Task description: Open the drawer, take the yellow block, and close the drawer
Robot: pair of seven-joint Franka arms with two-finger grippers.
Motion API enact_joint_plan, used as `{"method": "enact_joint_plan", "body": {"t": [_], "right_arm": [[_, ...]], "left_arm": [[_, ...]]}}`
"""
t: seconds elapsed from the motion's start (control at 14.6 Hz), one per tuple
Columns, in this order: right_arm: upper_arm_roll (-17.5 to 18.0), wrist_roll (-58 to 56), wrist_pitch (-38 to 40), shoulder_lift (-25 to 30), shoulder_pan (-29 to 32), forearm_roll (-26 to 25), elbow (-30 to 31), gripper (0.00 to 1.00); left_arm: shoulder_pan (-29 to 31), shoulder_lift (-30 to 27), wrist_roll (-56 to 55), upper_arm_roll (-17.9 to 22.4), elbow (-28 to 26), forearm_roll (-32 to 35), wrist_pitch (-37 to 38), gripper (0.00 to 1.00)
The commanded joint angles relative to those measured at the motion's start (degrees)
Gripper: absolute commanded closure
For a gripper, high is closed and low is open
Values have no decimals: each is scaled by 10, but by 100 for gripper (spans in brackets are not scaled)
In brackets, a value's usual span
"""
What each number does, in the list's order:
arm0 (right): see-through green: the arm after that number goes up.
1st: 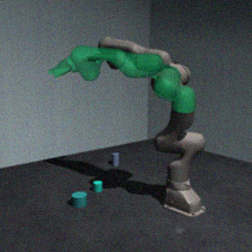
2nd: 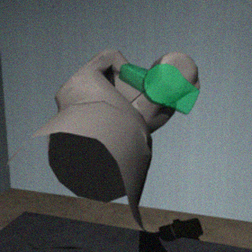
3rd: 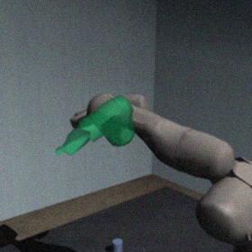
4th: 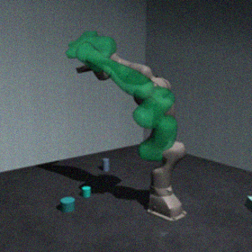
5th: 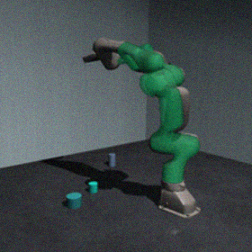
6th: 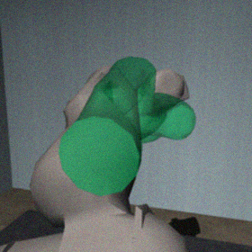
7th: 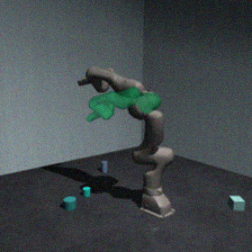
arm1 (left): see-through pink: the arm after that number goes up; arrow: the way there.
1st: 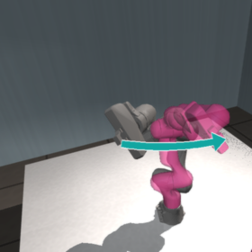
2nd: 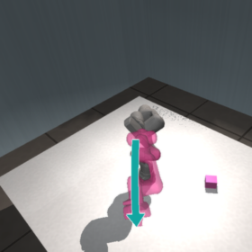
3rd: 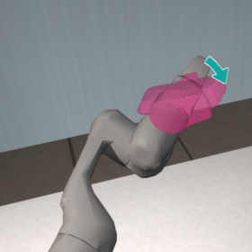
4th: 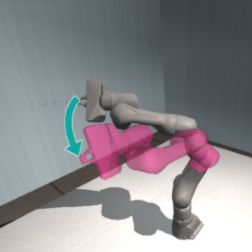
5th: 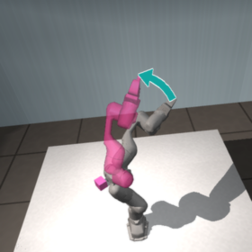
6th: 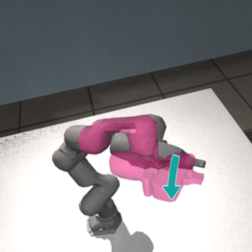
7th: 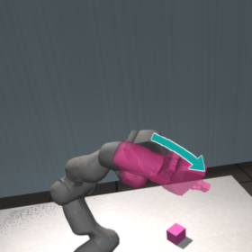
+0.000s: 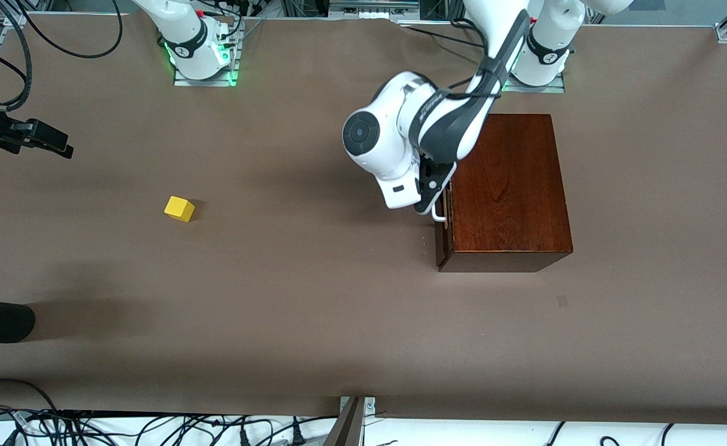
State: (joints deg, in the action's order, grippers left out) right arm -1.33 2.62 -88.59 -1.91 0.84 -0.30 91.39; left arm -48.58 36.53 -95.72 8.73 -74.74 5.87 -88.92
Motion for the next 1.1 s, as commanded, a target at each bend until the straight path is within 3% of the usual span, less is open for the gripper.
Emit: {"method": "enact_joint_plan", "body": {"t": [0.0,0.07,0.14,0.21,1.03], "right_arm": [[11,8,-1,2,11,-5,0,0],[11,7,0,2,11,-5,0,0],[11,7,0,2,11,-5,0,0],[10,8,0,0,11,-5,1,0],[10,7,-11,-3,11,-9,-1,0]], "left_arm": [[2,-10,15,-6,68,-14,70,91],[6,-11,17,-6,92,-18,84,36],[10,-16,30,-5,110,-26,91,5],[14,-24,54,-4,114,-31,93,0],[161,-183,494,-1,95,-51,149,0]]}}
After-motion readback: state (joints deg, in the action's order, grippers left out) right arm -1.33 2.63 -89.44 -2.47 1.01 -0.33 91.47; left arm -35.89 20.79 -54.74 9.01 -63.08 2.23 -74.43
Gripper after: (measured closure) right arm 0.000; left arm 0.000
